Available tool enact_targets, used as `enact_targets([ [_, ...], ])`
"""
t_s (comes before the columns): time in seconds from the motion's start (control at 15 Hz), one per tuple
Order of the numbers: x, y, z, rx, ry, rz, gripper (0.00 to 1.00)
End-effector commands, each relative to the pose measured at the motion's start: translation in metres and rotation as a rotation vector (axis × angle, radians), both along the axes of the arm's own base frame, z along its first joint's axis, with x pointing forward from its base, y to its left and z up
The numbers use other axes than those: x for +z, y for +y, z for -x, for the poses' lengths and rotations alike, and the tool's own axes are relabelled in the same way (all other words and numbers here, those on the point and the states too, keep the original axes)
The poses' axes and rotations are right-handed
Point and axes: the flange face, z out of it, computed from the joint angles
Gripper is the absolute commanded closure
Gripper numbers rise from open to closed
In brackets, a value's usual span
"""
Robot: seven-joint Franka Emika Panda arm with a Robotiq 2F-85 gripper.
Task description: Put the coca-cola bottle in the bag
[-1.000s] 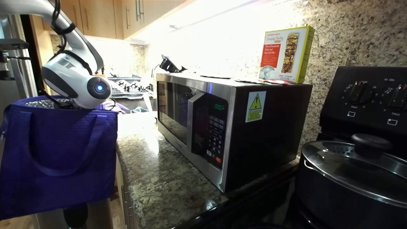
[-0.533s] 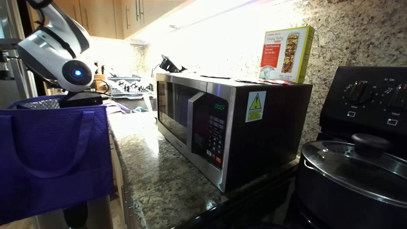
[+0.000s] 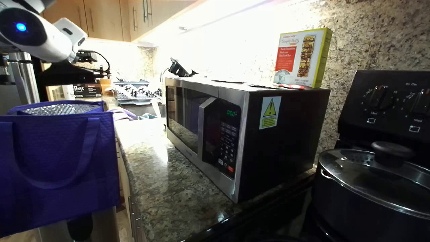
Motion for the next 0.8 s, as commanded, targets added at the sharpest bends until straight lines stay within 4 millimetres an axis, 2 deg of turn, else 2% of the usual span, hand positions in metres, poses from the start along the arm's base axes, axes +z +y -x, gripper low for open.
enact_targets([
  [0.0, 0.052, -0.04, 0.014, -0.202, 0.027, 0.01, 0.0],
  [0.2, 0.096, -0.068, 0.013, -0.377, 0.016, 0.102, 0.0],
  [0.4, 0.126, -0.085, -0.003, -0.51, -0.007, 0.228, 0.0],
  [0.6, 0.132, -0.101, -0.034, -0.618, -0.026, 0.347, 0.0],
  [0.67, 0.134, -0.097, -0.01, -0.558, -0.029, 0.299, 0.0],
  [0.73, 0.133, -0.099, -0.016, -0.57, -0.02, 0.306, 0.0],
])
